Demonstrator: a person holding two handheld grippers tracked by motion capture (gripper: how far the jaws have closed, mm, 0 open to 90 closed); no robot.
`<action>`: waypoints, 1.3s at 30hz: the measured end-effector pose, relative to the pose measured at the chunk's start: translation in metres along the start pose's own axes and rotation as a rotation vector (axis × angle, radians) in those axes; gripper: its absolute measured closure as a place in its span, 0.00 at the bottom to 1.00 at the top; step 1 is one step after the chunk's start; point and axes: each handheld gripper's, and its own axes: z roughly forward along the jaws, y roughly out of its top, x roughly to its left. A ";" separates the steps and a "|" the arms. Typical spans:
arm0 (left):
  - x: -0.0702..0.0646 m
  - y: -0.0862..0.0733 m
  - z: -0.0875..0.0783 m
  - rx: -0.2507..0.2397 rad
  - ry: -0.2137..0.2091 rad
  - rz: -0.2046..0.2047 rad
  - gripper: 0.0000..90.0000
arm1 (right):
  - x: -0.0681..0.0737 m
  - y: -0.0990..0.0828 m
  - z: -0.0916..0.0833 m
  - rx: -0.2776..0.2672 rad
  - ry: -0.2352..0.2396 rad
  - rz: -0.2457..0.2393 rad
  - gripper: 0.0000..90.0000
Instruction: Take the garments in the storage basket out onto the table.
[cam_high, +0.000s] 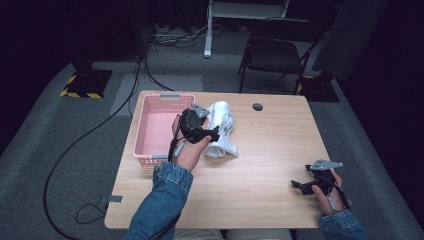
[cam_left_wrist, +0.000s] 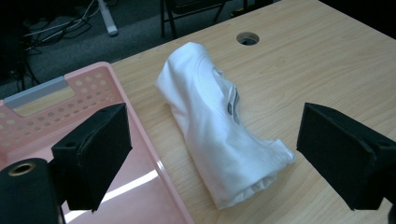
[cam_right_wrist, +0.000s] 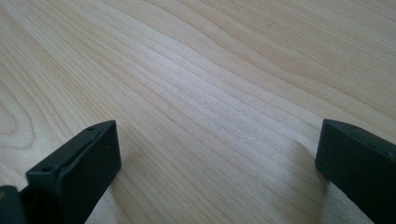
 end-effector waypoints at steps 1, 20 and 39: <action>0.000 -0.001 -0.002 -0.006 0.002 0.002 0.11 | 0.000 0.000 0.000 0.000 0.000 0.000 0.00; 0.013 -0.024 -0.028 -0.024 0.028 0.006 0.11 | 0.000 0.000 0.000 0.001 0.000 0.002 0.00; 0.016 -0.037 -0.047 -0.039 0.057 0.044 0.10 | 0.000 0.000 0.000 0.001 0.000 0.002 0.00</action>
